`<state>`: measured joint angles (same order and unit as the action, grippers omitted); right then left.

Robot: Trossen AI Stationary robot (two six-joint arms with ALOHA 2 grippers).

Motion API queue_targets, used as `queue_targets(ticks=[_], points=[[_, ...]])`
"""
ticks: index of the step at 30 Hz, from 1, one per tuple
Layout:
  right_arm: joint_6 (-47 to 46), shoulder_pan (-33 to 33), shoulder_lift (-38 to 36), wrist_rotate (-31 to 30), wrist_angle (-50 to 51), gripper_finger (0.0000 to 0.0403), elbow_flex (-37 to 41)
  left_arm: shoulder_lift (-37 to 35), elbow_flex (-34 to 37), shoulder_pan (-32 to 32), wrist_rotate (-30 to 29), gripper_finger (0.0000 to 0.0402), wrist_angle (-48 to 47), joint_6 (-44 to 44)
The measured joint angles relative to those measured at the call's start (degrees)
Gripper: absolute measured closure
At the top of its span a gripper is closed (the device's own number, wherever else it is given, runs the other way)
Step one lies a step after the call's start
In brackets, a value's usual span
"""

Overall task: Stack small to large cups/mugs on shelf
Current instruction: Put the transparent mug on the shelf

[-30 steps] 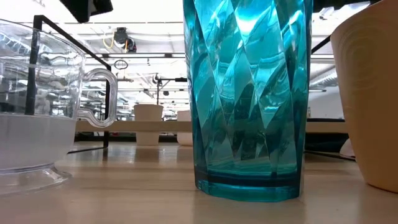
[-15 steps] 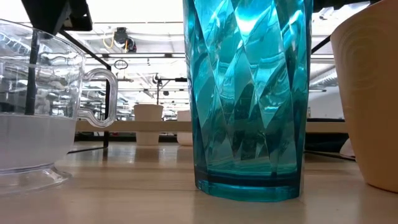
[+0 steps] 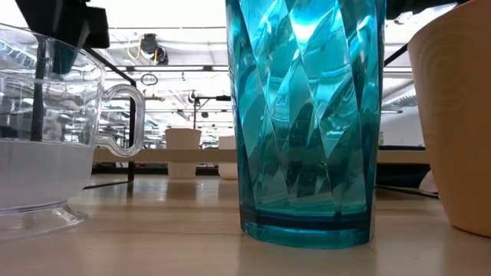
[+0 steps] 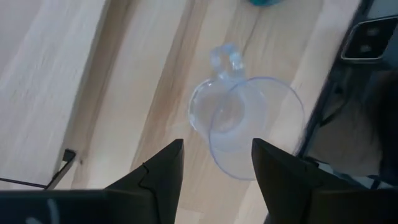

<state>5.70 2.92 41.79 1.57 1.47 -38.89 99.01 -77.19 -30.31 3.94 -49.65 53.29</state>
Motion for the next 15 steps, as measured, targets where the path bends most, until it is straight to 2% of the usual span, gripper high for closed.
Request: queue_targets(ticks=[15], points=[[1.2, 0.0, 0.0, 0.0, 0.1, 0.0227, 0.0, 2.3, 0.0, 0.2, -1.2, 0.0211, 0.3, -1.7]])
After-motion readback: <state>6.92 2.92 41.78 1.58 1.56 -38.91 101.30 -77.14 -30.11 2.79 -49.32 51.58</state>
